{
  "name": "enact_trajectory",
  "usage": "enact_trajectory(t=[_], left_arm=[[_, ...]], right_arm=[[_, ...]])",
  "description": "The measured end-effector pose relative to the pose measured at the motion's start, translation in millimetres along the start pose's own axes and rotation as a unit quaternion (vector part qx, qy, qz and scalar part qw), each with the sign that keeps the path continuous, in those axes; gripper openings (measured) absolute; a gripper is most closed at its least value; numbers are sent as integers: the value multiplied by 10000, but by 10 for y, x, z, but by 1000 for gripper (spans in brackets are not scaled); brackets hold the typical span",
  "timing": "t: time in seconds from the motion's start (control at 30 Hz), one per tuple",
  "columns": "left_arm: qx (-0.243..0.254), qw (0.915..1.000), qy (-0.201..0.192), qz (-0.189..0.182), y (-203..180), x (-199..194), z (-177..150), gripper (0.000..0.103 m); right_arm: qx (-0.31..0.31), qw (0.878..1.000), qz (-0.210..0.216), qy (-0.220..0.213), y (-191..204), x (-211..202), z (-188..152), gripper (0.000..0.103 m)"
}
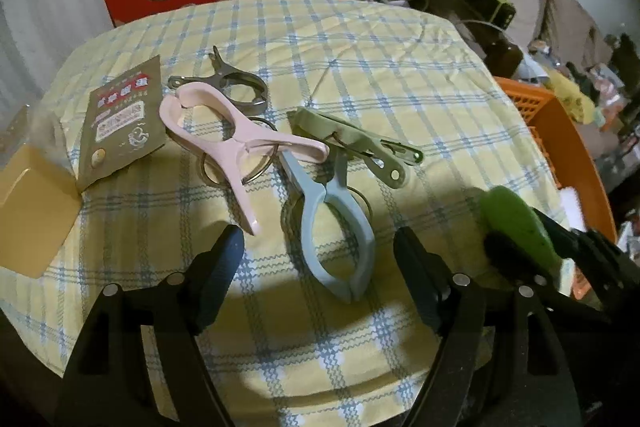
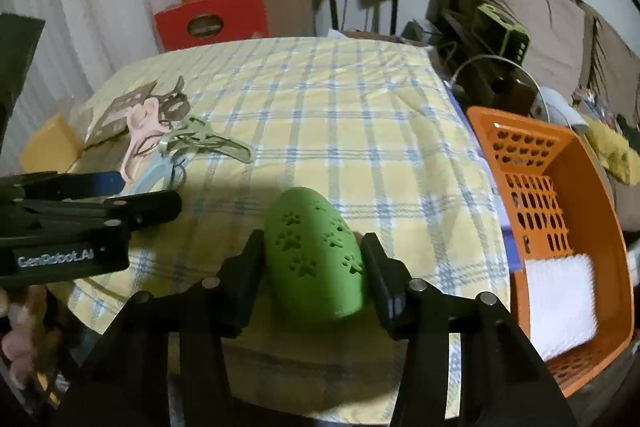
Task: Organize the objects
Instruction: 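Grasp the blue-grey clip with the left tool while the right tool holds the green toy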
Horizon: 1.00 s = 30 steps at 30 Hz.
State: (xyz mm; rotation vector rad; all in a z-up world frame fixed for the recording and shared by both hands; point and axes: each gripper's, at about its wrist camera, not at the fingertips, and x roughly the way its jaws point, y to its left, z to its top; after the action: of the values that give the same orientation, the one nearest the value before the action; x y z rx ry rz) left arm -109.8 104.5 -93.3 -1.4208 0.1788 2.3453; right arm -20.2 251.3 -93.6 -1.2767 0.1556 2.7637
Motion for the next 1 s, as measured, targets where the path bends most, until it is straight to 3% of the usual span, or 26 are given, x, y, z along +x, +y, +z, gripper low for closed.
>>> enact_trajectory(t=[0.23,0.4,0.6,0.63,0.73,0.87,1.0], left_arm=[[-360,9989,-257,123,14,36,23,74],[-175,9978,-348,534,-42,100,41,76],[-107,9978,-393,532,-55,120,44,77],[-97,9977,-423,523,-56,119,38,76],[-75,9976,-480,487,-59,78,30,57],[-186,9988,-363,267,9,41,44,56],[-229,9986,-379,276,75,-9,66,56]], right_arm=[[128,9999,51,40,-81,-48,-32,49],[-30,10000,-67,68,-16,-24,-49,50],[-114,9999,-34,75,-23,1,-45,50],[-123,9999,-38,81,-25,4,-42,50],[-186,9998,-74,86,-5,8,-45,51],[-134,9999,10,79,-36,6,-42,51],[2,9998,170,64,-97,-4,-38,51]])
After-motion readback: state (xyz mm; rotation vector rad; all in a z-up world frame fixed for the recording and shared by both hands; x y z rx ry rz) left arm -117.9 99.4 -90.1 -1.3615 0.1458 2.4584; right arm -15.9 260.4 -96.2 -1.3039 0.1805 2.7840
